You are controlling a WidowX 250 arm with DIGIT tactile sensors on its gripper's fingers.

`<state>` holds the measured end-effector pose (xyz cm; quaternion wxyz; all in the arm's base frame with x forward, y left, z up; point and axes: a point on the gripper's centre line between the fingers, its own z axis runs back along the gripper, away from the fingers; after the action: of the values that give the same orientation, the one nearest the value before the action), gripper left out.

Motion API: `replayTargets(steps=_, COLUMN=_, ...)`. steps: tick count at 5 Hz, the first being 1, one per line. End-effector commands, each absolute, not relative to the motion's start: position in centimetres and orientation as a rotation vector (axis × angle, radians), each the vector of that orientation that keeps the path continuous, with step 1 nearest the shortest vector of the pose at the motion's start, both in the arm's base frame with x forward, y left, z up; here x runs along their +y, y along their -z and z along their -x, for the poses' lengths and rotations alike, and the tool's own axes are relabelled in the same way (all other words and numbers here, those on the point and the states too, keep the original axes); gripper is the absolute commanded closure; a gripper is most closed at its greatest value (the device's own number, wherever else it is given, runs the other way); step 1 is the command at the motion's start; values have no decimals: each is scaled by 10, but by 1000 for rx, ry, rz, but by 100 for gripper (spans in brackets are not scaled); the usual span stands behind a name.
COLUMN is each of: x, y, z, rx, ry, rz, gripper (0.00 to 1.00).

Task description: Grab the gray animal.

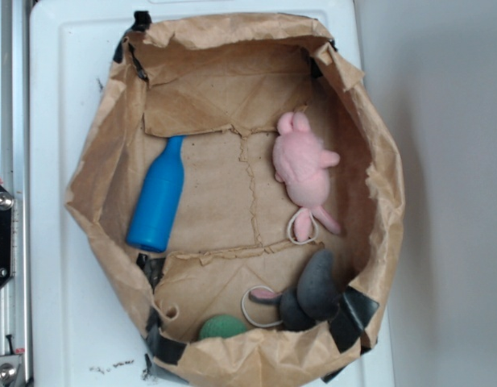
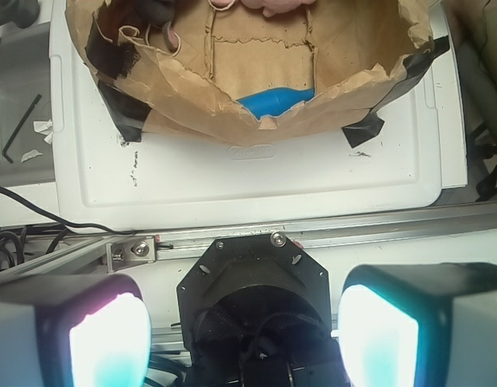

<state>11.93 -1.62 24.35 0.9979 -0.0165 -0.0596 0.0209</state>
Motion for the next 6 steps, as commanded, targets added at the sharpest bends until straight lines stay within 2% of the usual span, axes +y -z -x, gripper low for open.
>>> replayTargets(steps=1, x=-16, y=-244, z=-119, rx=-119, ry=-42, rz=33, gripper=0)
replayTargets(steps=2, x=-29, y=-245, z=-158, rx=-110, ry=-94, rz=72, gripper=0)
replayTargets(steps=3, x=-32, y=-240, z=-190, rx=-125, ry=-137, rz=70, gripper=0)
replayTargets(steps=4, x=-35, y=-230, z=-211, rx=-228, ry=-22, rz=60, gripper=0)
replayTargets(steps=5, x=-37, y=-216, z=-238, rx=-328, ry=218, rz=68, gripper=0)
replayTargets(steps=6, x=-23, y=-216, z=-265, rx=-371, ry=348, rz=226, gripper=0)
